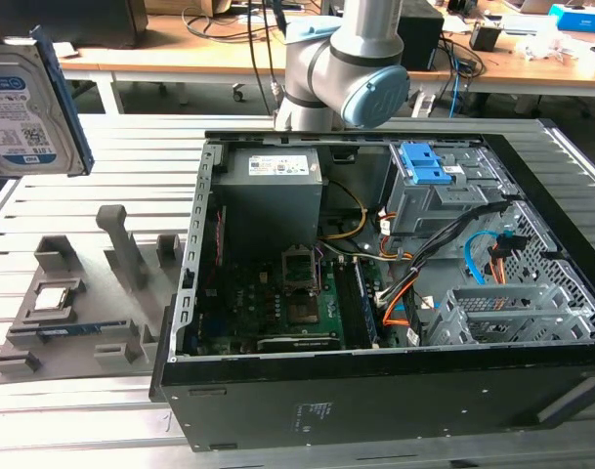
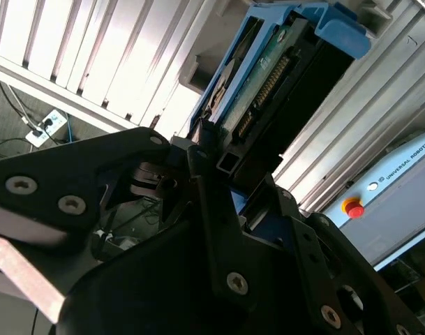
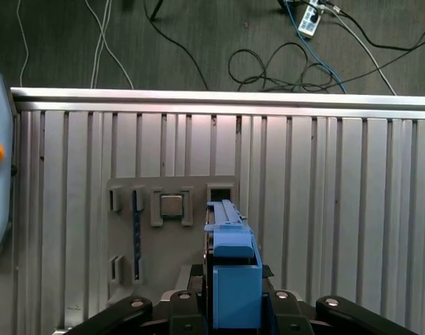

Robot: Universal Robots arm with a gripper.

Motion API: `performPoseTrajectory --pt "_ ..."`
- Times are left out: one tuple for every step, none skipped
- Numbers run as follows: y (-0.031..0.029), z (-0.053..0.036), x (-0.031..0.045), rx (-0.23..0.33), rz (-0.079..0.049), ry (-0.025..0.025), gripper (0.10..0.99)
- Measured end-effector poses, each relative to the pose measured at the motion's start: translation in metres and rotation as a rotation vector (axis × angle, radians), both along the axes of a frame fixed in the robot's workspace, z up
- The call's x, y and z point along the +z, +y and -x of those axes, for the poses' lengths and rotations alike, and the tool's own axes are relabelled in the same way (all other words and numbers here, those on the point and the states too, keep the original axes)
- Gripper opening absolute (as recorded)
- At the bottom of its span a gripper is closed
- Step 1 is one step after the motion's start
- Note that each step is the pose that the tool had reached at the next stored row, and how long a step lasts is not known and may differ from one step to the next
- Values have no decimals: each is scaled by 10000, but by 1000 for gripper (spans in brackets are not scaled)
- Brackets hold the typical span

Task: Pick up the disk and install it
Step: 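Pick up the disk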

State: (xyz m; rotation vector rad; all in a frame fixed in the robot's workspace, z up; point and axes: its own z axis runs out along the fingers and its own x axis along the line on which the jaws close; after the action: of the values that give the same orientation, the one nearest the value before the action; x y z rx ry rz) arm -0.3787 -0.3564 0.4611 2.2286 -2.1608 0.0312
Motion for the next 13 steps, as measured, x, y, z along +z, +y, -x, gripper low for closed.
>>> performPoseTrajectory --pt "0 0 29 0 0 -1 365" --pt "0 0 56 0 -1 -1 365" --pt "0 0 70 0 -1 -1 365" --pt "0 0 86 0 0 -1 365" --pt "0 0 111 0 0 0 365" --pt "0 0 134 0 -1 -2 365" --pt "0 0 151 0 -1 -2 365" --pt "0 0 167 0 0 -1 365" --pt "0 0 197 0 -1 -2 365" --pt "0 0 224 0 0 -1 365" --pt "0 0 243 0 0 -1 365" --pt "0 0 258 1 0 -1 365" --pt "0 0 277 0 -1 -1 365"
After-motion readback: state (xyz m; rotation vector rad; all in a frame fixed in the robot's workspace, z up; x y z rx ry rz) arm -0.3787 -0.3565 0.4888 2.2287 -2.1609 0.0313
